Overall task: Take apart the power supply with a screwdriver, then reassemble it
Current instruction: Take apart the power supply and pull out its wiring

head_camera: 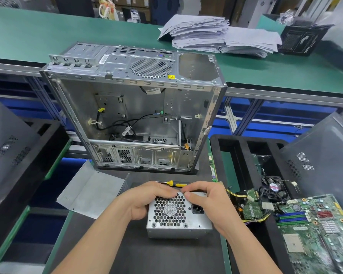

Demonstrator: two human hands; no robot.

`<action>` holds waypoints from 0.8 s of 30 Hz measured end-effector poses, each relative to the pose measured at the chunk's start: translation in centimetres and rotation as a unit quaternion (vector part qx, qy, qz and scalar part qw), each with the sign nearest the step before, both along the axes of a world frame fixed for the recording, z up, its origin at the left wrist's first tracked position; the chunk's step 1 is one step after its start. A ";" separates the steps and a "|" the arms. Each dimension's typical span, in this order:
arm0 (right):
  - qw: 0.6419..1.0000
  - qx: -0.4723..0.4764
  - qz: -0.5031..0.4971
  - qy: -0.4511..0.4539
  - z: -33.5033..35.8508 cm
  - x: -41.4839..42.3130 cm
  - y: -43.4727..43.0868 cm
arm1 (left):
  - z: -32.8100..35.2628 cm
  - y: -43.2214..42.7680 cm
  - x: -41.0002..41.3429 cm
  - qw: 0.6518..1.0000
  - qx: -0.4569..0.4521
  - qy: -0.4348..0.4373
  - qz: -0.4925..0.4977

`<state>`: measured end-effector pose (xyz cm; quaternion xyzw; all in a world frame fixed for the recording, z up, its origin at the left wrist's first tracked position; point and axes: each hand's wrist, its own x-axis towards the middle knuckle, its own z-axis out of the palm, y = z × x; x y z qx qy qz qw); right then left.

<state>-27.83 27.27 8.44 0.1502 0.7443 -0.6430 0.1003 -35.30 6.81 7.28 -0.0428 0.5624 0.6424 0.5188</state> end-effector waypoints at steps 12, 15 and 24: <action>0.999 -0.030 -0.028 -0.030 0.2 -0.6 -0.7 | -0.1 0.5 -0.8 0.998 -0.054 0.010 -0.015; 0.998 -0.047 -0.023 -0.034 0.1 -0.6 -0.4 | 0.0 0.8 -1.0 0.997 -0.077 0.012 -0.014; 0.990 -0.116 -0.047 -0.067 -0.6 -1.1 0.3 | 0.4 1.4 -1.2 0.993 -0.094 0.058 -0.047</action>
